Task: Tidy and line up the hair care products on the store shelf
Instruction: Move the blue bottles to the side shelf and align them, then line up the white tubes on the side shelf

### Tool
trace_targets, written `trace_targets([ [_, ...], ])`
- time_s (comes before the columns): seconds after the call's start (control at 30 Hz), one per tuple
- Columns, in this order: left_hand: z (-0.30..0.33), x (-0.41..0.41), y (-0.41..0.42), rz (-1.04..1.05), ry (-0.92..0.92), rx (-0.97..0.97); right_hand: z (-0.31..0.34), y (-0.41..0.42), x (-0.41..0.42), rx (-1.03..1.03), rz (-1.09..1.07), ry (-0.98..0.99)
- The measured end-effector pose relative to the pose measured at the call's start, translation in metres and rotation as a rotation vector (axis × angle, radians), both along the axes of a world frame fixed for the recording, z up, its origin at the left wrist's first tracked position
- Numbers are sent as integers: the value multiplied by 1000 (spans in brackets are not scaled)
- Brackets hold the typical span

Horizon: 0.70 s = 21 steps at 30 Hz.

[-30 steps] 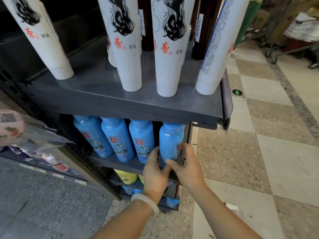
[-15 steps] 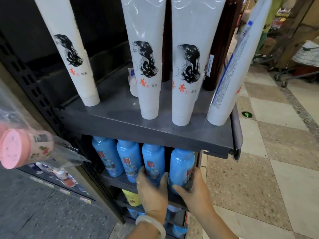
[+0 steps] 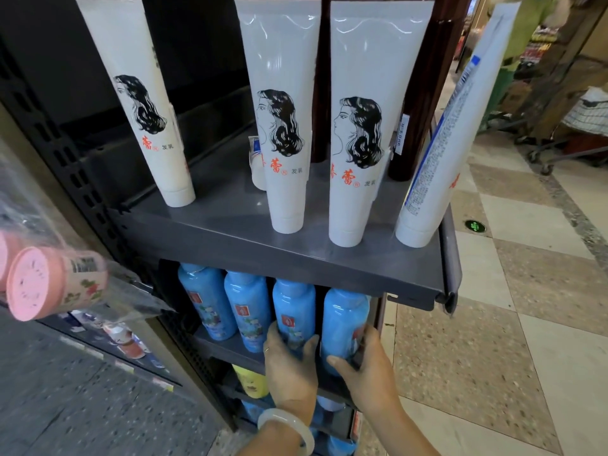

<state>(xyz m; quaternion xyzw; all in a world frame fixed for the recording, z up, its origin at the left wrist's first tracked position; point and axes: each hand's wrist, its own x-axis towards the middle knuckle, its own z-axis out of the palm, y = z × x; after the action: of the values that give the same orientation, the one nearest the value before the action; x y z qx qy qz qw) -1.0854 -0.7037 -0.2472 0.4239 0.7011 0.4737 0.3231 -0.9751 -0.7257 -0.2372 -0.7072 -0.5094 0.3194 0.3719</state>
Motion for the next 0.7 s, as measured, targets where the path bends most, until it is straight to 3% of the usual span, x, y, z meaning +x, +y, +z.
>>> trace_targets([
  [0.33, 20, -12, -21, 35, -20, -77, 10, -23, 8, -96, -168, 117],
  [0.43, 39, -25, -37, 58, -38, 69, 31, -44, 0, -15, -147, 61],
  [0.7, 143, -72, -38, -28, 8, 549, 140, -57, -67, 167, 236, 97],
])
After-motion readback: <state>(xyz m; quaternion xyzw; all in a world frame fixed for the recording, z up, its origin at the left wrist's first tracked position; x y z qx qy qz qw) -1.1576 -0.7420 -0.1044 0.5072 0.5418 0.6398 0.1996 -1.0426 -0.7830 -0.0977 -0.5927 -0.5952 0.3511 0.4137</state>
